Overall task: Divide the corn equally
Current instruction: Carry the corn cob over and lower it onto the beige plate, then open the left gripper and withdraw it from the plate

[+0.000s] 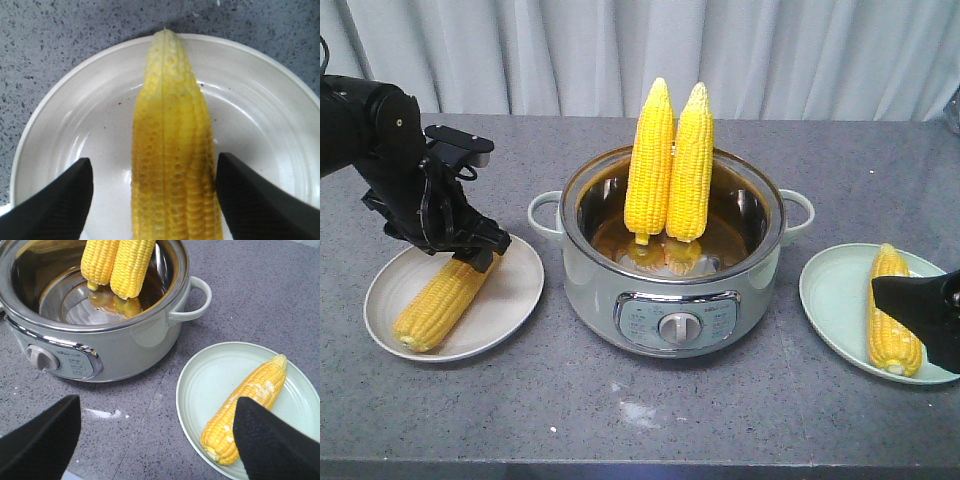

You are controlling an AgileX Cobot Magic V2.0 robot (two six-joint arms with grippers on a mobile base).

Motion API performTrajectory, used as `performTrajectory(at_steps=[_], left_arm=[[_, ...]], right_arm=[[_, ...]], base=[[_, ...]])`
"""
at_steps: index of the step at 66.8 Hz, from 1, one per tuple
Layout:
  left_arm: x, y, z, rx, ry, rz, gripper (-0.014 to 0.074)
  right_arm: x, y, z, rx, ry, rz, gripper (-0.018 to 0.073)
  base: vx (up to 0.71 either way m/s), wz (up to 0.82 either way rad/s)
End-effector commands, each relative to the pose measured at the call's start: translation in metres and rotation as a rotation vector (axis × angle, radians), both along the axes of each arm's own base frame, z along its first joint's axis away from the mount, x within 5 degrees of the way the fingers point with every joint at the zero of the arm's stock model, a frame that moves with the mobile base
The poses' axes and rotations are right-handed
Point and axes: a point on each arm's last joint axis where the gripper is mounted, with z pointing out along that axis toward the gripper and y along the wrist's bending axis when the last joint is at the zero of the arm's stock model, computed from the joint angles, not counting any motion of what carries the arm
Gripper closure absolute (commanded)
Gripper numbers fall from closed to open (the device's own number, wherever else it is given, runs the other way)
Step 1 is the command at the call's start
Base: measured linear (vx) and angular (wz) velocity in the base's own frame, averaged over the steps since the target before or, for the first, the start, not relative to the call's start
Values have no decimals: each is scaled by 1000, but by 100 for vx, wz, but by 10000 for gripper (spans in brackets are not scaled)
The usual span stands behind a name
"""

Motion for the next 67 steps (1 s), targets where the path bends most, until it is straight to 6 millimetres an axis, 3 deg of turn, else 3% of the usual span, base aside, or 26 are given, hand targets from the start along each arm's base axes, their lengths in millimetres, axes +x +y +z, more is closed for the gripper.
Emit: performTrajectory(at_steps=[1,27,67], left_arm=[[-6,1,33,-32,-107,8,90],[-33,7,86,-72,-270,7,93],[-174,40,151,-201,-748,-14,94]], right_arm=[[2,0,13,18,-91,-6,-31],[2,0,13,18,-91,-6,-31],[2,0,13,18,-91,-6,-31]], base=[[0,0],[0,0],[0,0]])
